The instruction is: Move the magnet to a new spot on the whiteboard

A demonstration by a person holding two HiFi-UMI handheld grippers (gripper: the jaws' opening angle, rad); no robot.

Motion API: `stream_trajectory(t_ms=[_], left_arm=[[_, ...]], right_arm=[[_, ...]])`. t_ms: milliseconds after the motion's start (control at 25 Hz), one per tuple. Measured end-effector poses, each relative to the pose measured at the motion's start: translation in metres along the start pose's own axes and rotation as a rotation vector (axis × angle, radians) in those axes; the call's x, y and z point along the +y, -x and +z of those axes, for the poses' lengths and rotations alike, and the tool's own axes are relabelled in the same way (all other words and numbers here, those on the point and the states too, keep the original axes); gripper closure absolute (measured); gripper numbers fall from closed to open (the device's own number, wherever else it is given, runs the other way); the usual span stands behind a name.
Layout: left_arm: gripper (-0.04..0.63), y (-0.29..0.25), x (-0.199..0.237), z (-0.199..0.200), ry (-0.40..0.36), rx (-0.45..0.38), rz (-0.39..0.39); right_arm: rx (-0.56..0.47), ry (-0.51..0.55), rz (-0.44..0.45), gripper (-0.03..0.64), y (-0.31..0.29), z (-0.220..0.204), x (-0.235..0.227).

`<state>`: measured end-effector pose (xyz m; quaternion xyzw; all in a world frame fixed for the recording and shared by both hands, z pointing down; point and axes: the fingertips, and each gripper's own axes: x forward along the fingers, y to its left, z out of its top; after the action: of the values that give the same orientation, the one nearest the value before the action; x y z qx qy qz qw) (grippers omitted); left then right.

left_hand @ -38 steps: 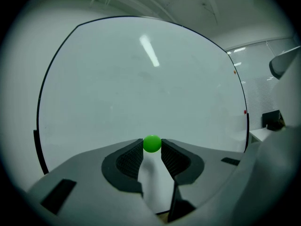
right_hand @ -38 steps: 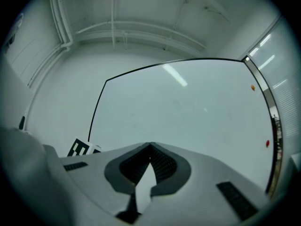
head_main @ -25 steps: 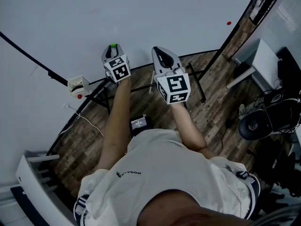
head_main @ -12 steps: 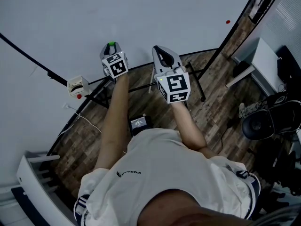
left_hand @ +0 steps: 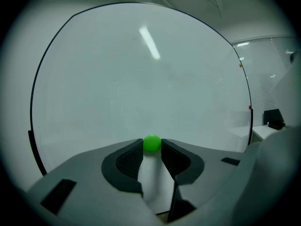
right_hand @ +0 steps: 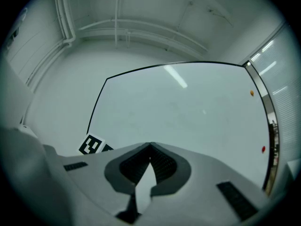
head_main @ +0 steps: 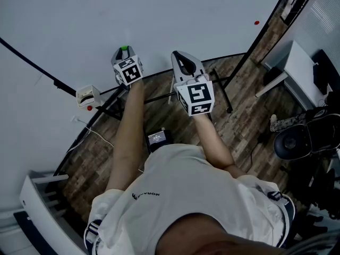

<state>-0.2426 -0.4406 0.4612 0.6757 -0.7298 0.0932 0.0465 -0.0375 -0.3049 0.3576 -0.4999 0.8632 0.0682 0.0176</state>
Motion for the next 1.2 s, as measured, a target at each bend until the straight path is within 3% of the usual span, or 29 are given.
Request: stream_trajectory(t_ms=[920,1200], left_arm=[[0.449,0.002,-0.006,-0.010,0.031,0.038,-0.025],[0.449,0.018,-0.010,-0.006,0.047,0.015,-0.026]], right_arm=[[0.007,-0.015,0.011,0.603,0.008,-0.001,-0.001],[-0.001,-0.012,0.005,0.603,0.014,0.002,0.001]])
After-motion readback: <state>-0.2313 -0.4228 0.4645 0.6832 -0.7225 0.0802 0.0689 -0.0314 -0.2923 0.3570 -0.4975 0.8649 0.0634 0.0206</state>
